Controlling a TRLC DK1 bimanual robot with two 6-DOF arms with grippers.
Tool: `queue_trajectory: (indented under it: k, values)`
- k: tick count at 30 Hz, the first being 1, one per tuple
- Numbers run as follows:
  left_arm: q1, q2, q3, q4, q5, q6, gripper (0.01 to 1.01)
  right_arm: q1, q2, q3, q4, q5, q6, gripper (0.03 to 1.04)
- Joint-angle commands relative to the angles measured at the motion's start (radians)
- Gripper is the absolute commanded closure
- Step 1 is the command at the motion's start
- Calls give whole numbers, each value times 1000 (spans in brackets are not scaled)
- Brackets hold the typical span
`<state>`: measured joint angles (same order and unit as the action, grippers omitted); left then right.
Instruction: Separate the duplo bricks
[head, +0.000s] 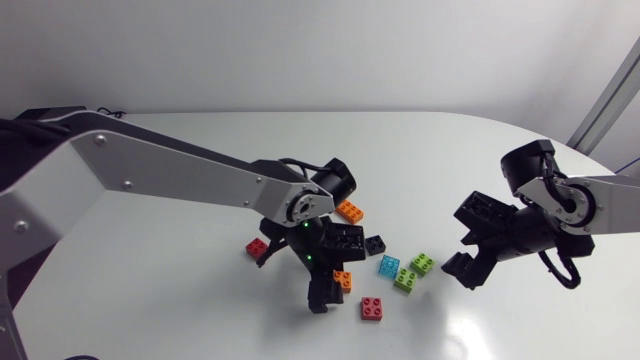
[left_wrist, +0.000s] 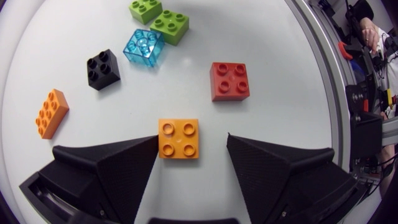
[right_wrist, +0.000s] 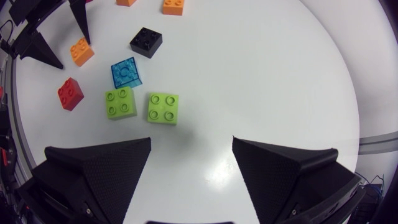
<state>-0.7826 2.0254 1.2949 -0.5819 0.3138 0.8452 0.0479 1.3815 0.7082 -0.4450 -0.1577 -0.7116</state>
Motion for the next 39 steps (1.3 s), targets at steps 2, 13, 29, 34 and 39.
queue_trajectory:
  k: [2, 13, 29, 34, 39]
  values:
    - [-7, 33, 35, -22, -4, 22, 282, -10, -10, -27, -14, -9, -29, 125]
    - [-20, 55, 81, -42, -18, 9, 430, -22, -9, -33, -14, -22, -40, 125]
    - [-10, 68, 89, -98, -38, -26, 779, -34, -27, -41, -17, -32, -54, 125]
    - [0, 48, 60, -91, -51, -15, 782, -29, -38, -49, -18, -32, -54, 125]
    - [68, -7, 53, -105, -53, 15, 782, -36, -42, -53, -18, -31, -55, 125]
